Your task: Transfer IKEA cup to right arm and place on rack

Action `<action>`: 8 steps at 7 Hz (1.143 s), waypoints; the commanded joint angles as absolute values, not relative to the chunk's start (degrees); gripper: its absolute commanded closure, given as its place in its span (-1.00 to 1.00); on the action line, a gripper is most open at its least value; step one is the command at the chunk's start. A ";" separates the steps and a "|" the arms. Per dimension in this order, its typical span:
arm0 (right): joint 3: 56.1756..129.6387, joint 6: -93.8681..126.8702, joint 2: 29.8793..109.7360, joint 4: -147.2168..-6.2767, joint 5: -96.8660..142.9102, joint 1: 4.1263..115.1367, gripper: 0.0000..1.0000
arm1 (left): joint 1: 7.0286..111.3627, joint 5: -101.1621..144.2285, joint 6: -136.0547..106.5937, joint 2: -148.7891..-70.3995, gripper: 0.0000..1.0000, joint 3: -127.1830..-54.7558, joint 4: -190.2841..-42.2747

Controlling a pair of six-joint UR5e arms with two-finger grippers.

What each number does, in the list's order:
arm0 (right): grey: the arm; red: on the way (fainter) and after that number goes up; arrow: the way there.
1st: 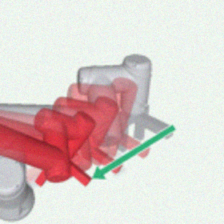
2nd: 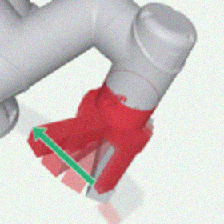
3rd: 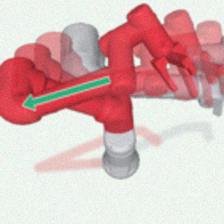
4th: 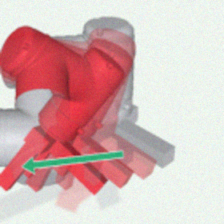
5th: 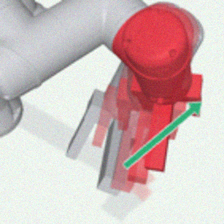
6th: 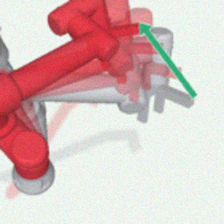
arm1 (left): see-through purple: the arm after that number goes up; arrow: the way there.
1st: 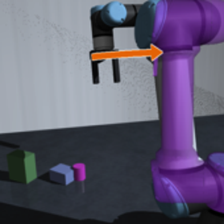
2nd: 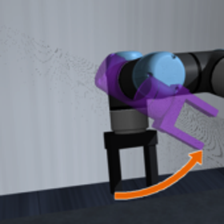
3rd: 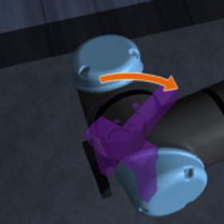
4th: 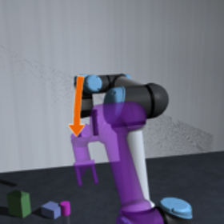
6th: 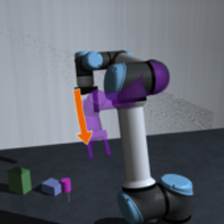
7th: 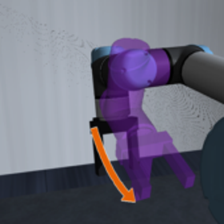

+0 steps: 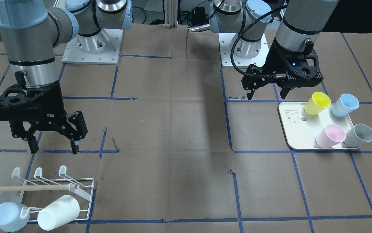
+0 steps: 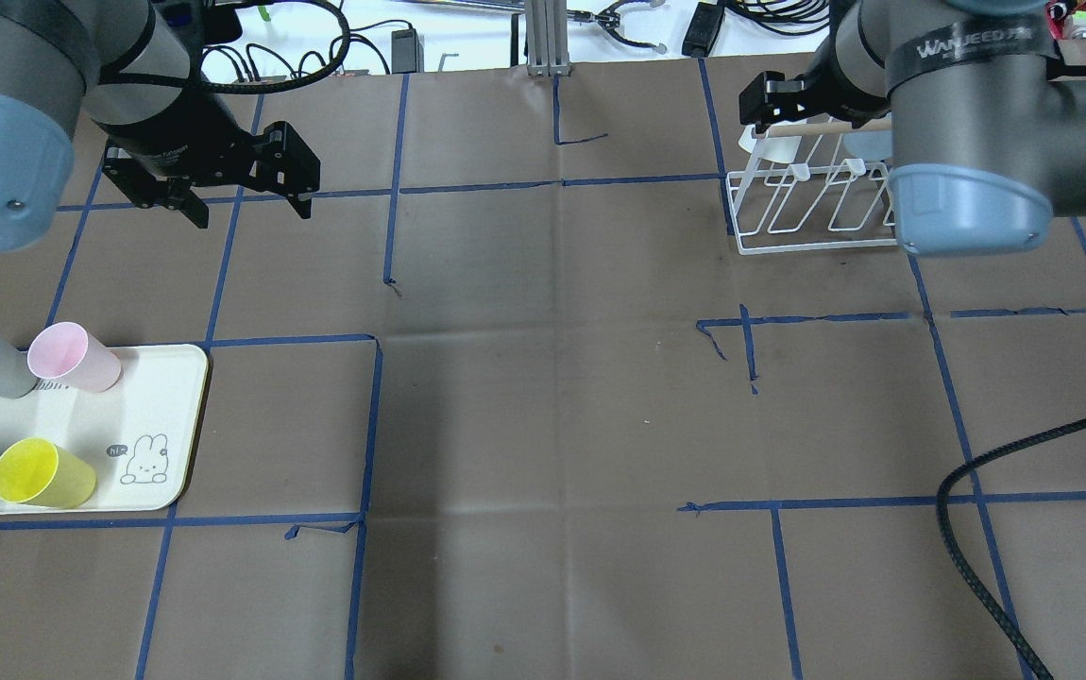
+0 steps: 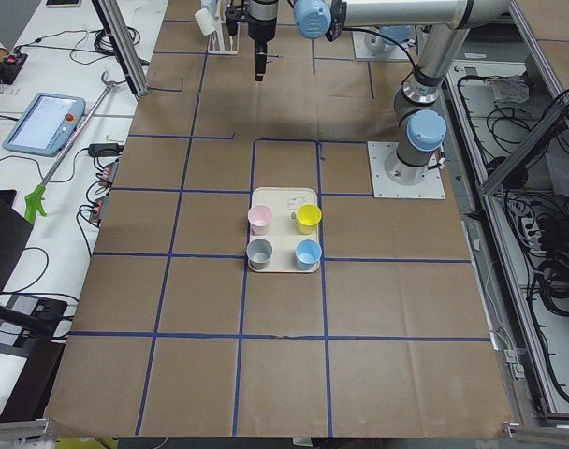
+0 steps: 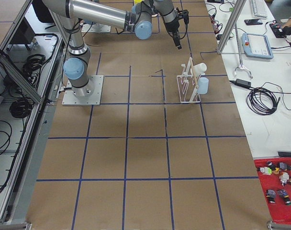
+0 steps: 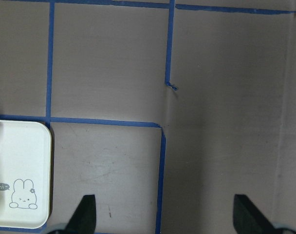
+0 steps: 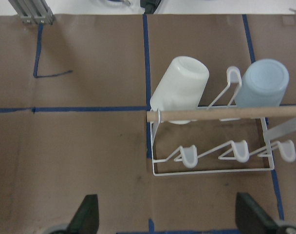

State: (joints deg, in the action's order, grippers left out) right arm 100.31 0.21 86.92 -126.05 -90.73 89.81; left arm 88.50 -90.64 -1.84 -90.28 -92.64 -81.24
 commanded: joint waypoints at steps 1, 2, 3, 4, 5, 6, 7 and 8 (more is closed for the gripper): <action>100.63 1.05 93.66 -108.36 -91.05 94.10 -1.00 | 88.51 -90.62 -1.85 -90.26 -1.00 -92.64 -81.30; 100.11 1.49 96.21 -104.80 -91.84 95.52 -1.00 | 88.51 -90.62 -1.85 -90.26 -1.00 -92.64 -81.21; 100.02 2.10 97.72 -103.11 -91.58 95.71 -1.00 | 88.51 -90.70 -1.85 -90.35 -1.00 -92.64 -81.30; 99.93 2.11 98.43 -101.18 -91.41 95.45 -1.00 | 88.51 -90.70 -1.85 -90.26 -1.00 -92.64 -81.30; 99.50 2.11 99.22 -100.21 -91.41 95.01 -1.00 | 88.51 -90.62 -1.85 -90.26 -1.00 -92.64 -81.21; 97.58 2.11 99.23 -98.54 -91.32 94.92 -1.00 | 88.51 -90.62 -1.85 -90.26 -1.00 -92.64 -81.21; 94.25 2.20 98.62 -96.18 -91.23 94.92 -1.00 | 88.51 -90.62 -1.85 -90.26 -1.00 -92.64 -81.21; 92.39 2.28 96.61 -95.46 -91.23 94.92 -1.00 | 88.51 -90.62 -1.85 -90.26 -1.00 -92.64 -81.21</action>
